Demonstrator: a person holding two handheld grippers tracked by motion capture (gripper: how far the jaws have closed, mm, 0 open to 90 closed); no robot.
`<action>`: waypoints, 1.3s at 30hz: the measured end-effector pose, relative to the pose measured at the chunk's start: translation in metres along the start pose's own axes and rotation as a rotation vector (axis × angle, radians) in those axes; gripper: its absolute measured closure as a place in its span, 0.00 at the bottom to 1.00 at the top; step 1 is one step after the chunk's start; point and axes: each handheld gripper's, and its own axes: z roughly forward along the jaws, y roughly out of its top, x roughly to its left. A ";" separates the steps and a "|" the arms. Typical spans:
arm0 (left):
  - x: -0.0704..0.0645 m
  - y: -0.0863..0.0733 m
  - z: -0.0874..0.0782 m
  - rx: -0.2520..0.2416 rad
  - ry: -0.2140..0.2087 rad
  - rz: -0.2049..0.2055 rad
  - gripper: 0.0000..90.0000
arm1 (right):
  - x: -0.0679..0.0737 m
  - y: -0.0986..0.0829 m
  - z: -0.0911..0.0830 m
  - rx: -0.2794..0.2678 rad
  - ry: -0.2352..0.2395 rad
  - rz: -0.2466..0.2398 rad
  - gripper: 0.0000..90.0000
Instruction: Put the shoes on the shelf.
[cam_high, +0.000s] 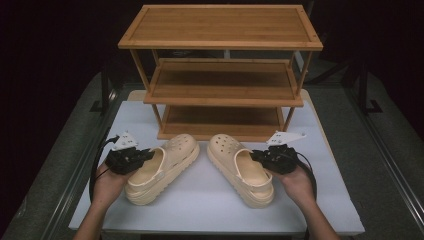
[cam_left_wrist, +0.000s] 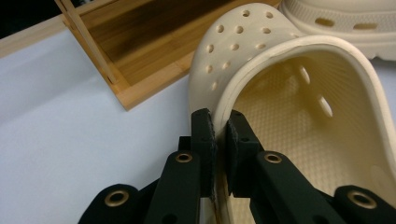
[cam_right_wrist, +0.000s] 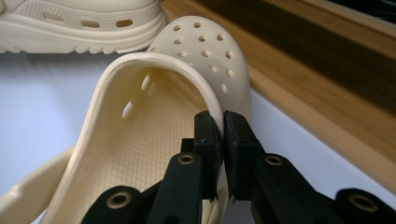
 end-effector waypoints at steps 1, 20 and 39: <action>-0.001 0.002 0.002 0.003 0.008 -0.002 0.93 | -0.002 0.001 -0.002 -0.004 -0.013 0.004 0.93; -0.010 0.058 0.066 -0.054 0.099 -0.014 0.93 | -0.048 0.024 0.012 -0.053 -0.171 0.044 0.93; -0.012 0.082 0.119 -0.058 0.246 -0.033 0.93 | -0.066 0.039 0.056 -0.037 -0.258 0.071 0.93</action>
